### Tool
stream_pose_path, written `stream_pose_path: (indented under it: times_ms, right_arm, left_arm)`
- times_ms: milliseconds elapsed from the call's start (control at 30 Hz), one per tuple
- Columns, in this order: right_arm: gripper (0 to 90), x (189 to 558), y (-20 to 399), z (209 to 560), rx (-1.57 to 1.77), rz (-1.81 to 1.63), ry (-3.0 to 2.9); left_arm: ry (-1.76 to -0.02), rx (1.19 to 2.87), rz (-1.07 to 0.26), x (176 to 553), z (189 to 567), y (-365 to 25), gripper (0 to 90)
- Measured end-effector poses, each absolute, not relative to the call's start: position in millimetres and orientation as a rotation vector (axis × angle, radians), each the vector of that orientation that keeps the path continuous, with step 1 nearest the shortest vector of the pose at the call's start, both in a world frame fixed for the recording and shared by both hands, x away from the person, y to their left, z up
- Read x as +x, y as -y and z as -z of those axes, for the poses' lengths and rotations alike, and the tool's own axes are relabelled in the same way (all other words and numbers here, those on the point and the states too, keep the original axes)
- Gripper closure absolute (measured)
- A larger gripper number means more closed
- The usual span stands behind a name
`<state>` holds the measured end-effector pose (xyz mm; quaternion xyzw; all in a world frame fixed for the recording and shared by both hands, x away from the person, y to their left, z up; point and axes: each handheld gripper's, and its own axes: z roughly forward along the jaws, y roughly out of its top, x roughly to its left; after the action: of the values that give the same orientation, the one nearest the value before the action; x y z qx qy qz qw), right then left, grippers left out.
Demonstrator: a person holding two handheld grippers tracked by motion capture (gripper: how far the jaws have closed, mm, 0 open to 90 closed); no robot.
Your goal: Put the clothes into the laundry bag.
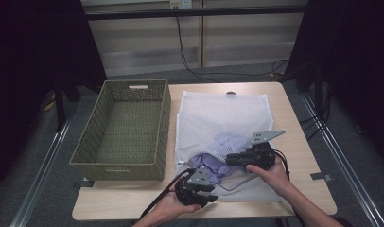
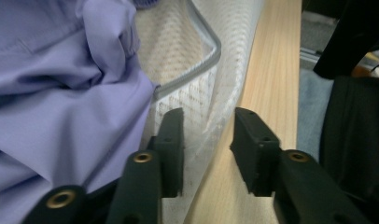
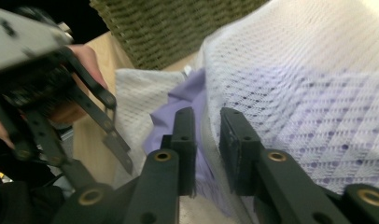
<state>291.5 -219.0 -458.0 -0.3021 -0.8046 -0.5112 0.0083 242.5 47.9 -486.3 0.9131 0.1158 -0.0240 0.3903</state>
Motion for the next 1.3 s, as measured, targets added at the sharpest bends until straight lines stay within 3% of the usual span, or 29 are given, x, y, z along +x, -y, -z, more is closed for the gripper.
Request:
stream_pose_path:
  times_ms: [233,400,700,1300]
  right_arm:
    - [83.4,283.3,219.2,445.4,-0.877,1.673,2.485]
    - [89.0,280.6,199.1,455.5,-0.816,1.569,2.507]
    - [87.9,284.5,166.7,477.1,-0.752,1.416,2.554]
    - [88.6,288.0,152.8,503.3,-0.790,1.246,2.629]
  left_arm:
    - [-0.303,2.384,0.045,241.7,490.0,-44.5,83.5]
    - [-0.312,2.376,0.060,241.6,492.7,-41.5,89.8]
    - [-0.304,2.414,0.067,243.5,490.4,-42.1,89.9]
    - [-0.320,2.376,0.099,243.8,493.0,-41.9,89.2]
